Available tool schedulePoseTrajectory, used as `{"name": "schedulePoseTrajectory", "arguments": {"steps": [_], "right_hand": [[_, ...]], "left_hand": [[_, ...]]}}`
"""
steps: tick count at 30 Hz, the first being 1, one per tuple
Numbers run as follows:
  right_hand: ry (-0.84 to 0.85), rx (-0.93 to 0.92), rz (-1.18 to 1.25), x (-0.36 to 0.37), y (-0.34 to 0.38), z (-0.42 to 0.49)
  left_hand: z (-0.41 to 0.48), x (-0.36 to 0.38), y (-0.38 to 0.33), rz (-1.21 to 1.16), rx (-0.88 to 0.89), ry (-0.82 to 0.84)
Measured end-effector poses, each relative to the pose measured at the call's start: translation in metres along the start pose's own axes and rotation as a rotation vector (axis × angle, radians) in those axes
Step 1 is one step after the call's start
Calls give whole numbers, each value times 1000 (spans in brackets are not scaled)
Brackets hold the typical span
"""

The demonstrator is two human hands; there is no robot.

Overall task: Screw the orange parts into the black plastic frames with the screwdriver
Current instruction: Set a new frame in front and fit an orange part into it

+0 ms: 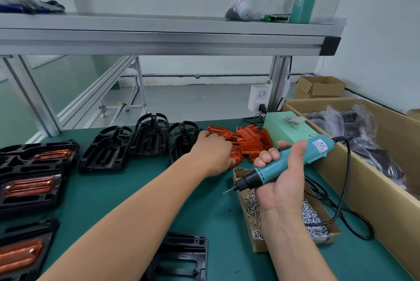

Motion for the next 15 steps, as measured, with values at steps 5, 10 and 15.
{"name": "schedulePoseTrajectory", "arguments": {"steps": [5,10,15], "right_hand": [[-5,-11,1,-1,3,1],[-3,-9,-5,-1,3,0],[11,-9,2,1,3,-1]], "left_hand": [[2,-2,-3,-67,-30,-47],[-12,-10,3,-122,-61,-160],[-53,-32,17,-264,-97,-299]]}}
Point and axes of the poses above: each hand's wrist, its own z-axis towards the middle knuckle, its own x-axis out of the palm, y = z × x, the point moved 10 cm from there along z, towards the middle knuckle, and after that the axes turned 9 degrees about y, right-handed, at the moved point
